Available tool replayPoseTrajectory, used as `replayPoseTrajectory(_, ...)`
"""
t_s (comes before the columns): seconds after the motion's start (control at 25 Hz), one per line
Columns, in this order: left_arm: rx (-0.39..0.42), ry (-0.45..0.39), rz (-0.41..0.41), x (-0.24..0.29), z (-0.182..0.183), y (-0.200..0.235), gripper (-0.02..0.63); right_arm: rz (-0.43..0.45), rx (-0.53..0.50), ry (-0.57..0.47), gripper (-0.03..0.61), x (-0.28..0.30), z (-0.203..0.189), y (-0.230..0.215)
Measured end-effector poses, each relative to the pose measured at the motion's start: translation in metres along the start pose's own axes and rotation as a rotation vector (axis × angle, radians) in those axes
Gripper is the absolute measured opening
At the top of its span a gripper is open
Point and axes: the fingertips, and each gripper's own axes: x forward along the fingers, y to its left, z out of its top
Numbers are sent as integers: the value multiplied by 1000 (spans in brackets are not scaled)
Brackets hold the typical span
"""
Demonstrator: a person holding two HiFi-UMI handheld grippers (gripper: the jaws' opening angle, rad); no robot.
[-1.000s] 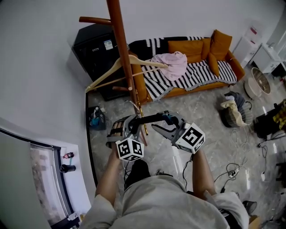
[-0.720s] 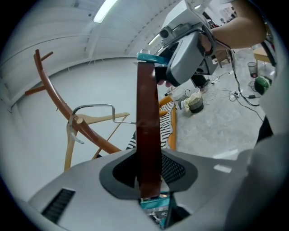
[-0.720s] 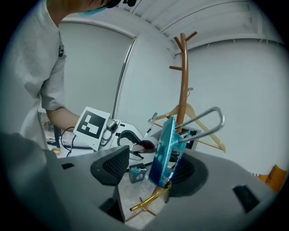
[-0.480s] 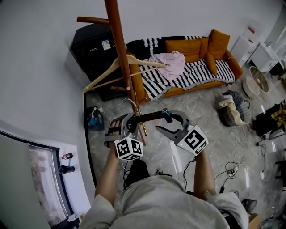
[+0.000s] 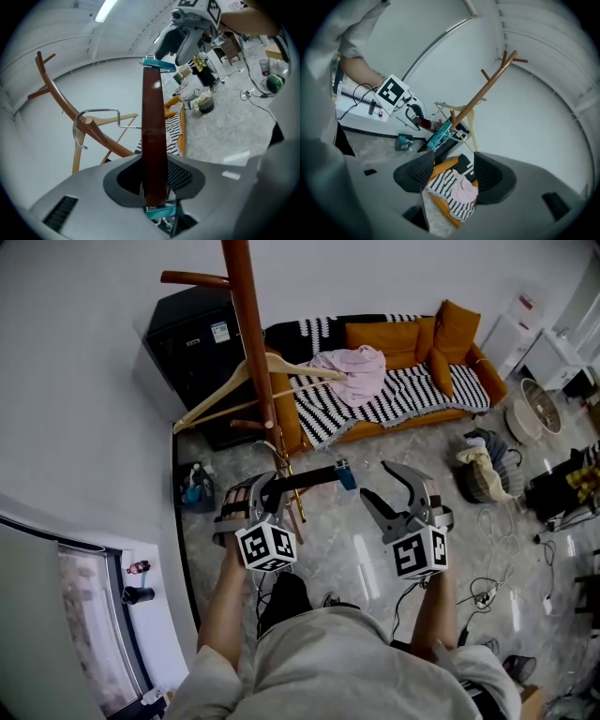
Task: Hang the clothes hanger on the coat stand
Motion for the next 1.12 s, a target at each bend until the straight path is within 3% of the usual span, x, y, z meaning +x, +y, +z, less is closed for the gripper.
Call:
replayPoseTrajectory(0.08,10,10,2,1,-1,0,127,-18,-70,19,248,-3,9,-2)
replayPoseTrajectory(0.36,82,43,26,3,-3,10,127,46,-255,29,256,25,34,26)
replayPoseTrajectory(0.76,137,102,80,-4,-10,25,127,5,-572,190,262,72,29,39)
replayPoseTrajectory(1.12,199,118,97,-4,-10,31,126,-5,-635,190,261,95,31,46)
